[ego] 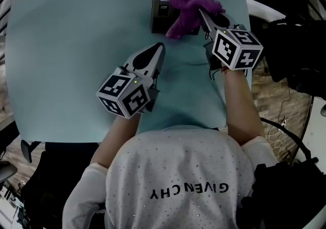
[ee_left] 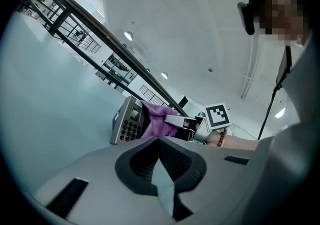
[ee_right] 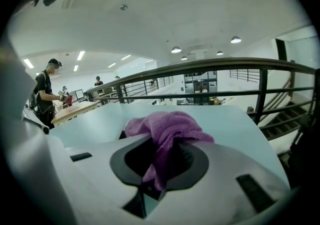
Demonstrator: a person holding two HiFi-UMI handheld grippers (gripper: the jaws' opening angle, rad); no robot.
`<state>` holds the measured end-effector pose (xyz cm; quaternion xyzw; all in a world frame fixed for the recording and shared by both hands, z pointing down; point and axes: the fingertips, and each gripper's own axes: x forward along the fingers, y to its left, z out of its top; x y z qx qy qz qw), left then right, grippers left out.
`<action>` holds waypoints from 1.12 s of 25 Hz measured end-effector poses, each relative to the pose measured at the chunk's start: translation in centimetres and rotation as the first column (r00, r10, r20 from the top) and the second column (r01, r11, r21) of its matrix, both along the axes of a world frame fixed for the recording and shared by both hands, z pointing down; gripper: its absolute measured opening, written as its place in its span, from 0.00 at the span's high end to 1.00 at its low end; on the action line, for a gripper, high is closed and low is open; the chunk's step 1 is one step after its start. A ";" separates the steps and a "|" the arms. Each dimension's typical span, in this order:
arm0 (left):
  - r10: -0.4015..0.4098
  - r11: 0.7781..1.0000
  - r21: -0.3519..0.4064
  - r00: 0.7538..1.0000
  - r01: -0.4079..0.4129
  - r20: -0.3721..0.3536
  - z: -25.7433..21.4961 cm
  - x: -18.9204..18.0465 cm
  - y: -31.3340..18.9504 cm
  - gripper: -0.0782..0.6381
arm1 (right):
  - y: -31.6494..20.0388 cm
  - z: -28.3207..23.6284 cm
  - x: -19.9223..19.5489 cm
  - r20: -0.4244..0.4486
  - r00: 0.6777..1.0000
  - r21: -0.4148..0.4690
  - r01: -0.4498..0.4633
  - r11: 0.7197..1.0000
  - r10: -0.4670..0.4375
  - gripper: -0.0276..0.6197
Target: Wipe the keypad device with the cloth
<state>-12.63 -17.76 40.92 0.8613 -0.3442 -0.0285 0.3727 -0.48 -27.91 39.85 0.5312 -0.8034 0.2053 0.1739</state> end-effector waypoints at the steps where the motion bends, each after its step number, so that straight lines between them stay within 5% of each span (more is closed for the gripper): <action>1: 0.000 1.000 -0.008 1.000 0.000 -0.007 0.2 0.0 0.0 0.89 | 0.0 0.2 0.5 -0.005 1.000 -0.004 -0.013 1.000 0.013 0.87; 8: -0.016 1.000 -0.021 0.999 0.017 0.028 1.3 -0.8 0.1 0.89 | 0.1 1.3 3.5 -0.028 0.992 -0.045 -0.123 0.991 0.122 0.87; 11: -0.018 1.000 -0.013 0.998 0.018 0.058 1.6 -1.4 0.5 0.89 | 0.4 -0.1 2.9 -0.016 0.990 0.004 -0.140 0.990 0.141 0.87; 19: 0.008 0.998 0.065 0.988 -0.018 0.153 1.1 -2.7 2.3 0.89 | 1.2 -0.2 -6.5 -0.015 0.996 0.063 0.092 0.994 -0.092 0.87; 24: 0.013 0.999 0.033 0.995 -0.016 0.100 0.9 -3.7 3.2 0.89 | 1.4 0.5 -12.0 -0.019 0.971 0.045 0.240 0.970 -0.239 0.87; 28: 0.032 0.998 0.054 0.999 -0.035 0.044 -0.3 -3.9 4.2 0.89 | 0.8 1.0 -12.8 -0.079 0.971 0.061 0.232 0.971 -0.227 0.87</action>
